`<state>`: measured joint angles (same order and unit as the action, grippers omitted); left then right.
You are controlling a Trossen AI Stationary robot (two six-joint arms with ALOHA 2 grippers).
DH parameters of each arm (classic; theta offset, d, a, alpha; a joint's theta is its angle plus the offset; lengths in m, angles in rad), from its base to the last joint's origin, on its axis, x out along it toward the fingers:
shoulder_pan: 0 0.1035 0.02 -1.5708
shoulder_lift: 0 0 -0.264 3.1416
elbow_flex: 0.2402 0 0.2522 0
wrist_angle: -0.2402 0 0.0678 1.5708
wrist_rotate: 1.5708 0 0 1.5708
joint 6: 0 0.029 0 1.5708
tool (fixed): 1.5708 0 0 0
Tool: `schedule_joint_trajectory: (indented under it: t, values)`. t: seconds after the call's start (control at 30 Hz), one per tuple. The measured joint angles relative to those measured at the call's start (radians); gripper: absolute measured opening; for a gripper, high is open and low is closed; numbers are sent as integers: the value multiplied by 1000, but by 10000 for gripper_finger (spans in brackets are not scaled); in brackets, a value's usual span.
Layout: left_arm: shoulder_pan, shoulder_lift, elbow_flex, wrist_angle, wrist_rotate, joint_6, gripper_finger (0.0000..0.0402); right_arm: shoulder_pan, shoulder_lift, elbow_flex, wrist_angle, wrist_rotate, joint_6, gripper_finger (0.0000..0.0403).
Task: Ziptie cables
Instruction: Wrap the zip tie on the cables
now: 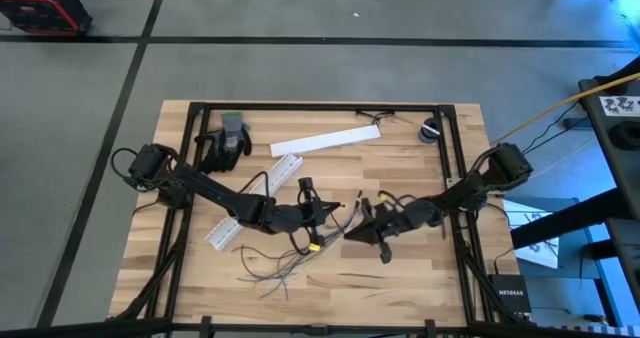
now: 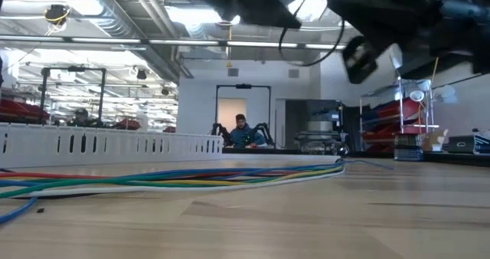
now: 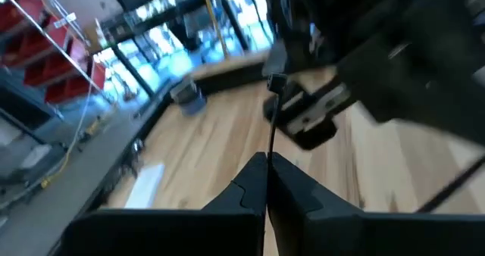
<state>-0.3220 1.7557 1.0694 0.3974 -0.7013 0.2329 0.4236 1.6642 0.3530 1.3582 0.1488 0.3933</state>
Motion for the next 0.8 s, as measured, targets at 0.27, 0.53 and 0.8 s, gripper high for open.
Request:
schedule_joint_trajectory:
  t: [0.27, 0.53, 0.8]
  values:
    - [2, 0, 0, 48, 0, 127, 0, 42, 0, -62, 90, 173, 74, 0]
    - [-20, 0, 0, 64, -93, 254, 0, 41, 0, -89, 94, 207, 79, 0]
    - [-14, 0, 0, 82, -90, 304, 0, 41, 0, -40, 81, 180, 90, 0]
